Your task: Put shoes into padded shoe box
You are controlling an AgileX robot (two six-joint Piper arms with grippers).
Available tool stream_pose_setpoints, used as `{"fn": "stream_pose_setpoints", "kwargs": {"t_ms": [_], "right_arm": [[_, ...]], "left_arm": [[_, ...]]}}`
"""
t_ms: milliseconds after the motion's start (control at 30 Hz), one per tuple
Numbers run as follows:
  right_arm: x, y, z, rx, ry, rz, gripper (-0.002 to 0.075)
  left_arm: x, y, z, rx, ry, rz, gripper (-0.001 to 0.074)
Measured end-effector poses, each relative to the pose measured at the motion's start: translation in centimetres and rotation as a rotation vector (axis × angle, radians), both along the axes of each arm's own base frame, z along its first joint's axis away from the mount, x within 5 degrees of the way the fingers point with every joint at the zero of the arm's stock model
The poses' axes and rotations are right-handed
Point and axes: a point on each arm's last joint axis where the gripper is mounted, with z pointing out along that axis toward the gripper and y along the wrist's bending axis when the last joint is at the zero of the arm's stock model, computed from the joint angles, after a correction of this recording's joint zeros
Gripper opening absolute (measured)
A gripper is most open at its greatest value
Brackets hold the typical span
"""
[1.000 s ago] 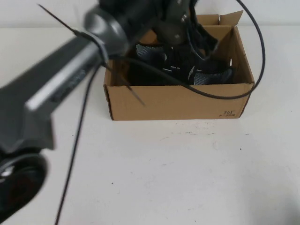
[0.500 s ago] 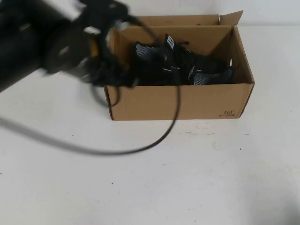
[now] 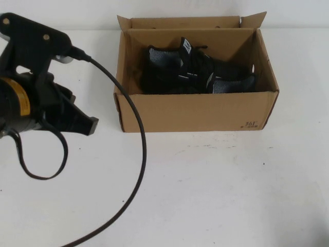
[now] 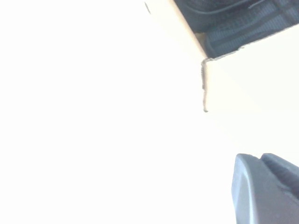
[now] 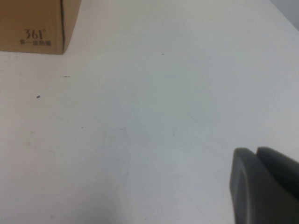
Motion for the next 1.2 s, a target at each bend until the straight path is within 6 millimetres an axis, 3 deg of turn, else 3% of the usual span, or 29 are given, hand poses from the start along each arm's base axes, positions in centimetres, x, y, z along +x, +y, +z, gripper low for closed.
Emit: {"fn": "stream_pose_setpoints", "kwargs": {"t_ms": [400,567,767,933,1033,1200], "right_arm": [[0.0,0.0,0.0,0.000,0.000,0.000,-0.0007],[0.0,0.0,0.0,0.000,0.000,0.000,-0.0007],[0.0,0.0,0.0,0.000,0.000,0.000,-0.0007],[0.0,0.0,0.0,0.000,0.000,0.000,-0.0007],[0.0,0.0,0.0,0.000,0.000,0.000,-0.0007],[0.0,0.0,0.0,0.000,0.000,0.000,-0.0007]], "left_arm": [[0.1,0.1,-0.2,0.019,-0.013,-0.005,-0.0004],[-1.0,0.2,-1.2,-0.046,-0.083,-0.108,-0.0004],[-4.3,4.2,-2.7,-0.194,-0.431,-0.158,-0.0003],[-8.9,7.6,-5.5,-0.225,-0.698,-0.097,-0.0004],[-11.6,9.4,-7.0,-0.264,-0.791,0.005,-0.0004],[-14.1,10.9,-10.3,-0.283,-0.865,0.132,-0.0004]]}}
